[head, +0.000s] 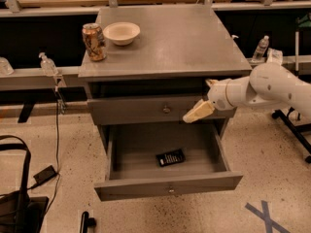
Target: Place rxbar chocolate into middle drawer
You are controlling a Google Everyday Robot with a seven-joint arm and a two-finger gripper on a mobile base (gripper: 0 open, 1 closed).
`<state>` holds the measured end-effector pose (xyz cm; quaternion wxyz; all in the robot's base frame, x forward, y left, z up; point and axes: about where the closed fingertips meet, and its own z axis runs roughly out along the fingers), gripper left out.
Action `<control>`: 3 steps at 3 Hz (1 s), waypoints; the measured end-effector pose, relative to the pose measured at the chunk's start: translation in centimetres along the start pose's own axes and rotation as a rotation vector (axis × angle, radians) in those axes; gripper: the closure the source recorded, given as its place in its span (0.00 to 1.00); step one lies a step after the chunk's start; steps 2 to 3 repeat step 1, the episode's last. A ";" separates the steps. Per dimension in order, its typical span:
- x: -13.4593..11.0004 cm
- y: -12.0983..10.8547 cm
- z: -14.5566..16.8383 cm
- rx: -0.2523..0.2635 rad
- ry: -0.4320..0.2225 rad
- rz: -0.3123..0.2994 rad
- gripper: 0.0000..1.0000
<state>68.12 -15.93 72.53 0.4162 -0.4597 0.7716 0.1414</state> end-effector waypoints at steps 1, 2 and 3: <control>-2.5 -1.1 -1.3 -0.030 -0.027 -0.035 0.00; -2.5 -1.1 -1.3 -0.030 -0.027 -0.035 0.00; -2.5 -1.1 -1.3 -0.030 -0.027 -0.035 0.00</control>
Offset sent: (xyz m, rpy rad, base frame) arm 0.0000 0.0000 0.0000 0.0000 0.0000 0.0000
